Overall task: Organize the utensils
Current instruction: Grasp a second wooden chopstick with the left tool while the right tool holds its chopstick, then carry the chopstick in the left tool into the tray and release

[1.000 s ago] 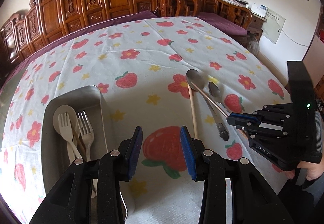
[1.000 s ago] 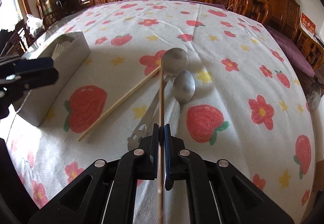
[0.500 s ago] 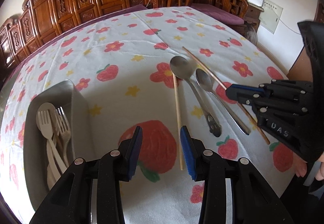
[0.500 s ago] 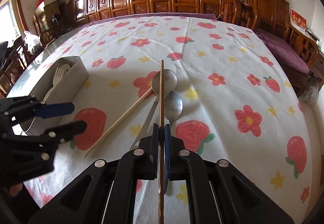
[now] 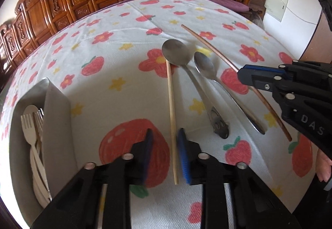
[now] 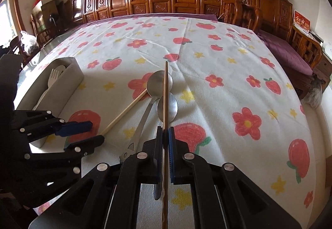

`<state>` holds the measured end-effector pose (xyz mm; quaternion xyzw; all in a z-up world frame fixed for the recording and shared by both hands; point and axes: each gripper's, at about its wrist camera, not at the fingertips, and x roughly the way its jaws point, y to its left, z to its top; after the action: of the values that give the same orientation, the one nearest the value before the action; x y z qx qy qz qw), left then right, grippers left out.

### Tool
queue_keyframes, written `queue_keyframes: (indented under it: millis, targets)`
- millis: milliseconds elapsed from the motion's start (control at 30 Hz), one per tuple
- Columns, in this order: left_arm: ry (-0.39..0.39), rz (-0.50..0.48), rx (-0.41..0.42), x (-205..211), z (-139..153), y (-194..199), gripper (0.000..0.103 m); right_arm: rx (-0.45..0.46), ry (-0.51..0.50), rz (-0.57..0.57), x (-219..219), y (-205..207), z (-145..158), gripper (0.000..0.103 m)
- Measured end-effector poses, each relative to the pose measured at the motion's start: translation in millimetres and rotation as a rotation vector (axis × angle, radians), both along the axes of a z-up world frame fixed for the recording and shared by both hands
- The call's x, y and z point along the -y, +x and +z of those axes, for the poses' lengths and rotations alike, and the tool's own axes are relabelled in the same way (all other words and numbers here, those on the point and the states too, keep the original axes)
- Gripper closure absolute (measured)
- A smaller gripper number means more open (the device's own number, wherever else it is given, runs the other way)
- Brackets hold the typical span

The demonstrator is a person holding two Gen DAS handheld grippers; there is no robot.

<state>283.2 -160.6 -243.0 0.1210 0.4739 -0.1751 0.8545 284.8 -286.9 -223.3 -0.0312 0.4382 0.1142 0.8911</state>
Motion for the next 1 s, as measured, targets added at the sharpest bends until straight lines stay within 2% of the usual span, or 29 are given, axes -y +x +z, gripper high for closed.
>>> queue_keyframes:
  millis: [133,367,1000]
  targets:
    - [-0.020,-0.004,-0.009,-2.2,-0.6,1.5,0.098,-0.004,0.002,0.002,-0.2,0.1,-0.8,0.097]
    - [-0.049,0.024,-0.029,-15.2,4.8,2.1,0.099,-0.012,0.011,0.010,-2.6,-0.5,-2.6,0.097]
    - [-0.119,0.059,0.081,-56.2,65.9,-20.9,0.099,-0.001,0.069,0.034,-12.2,-4.2,8.2,0.097]
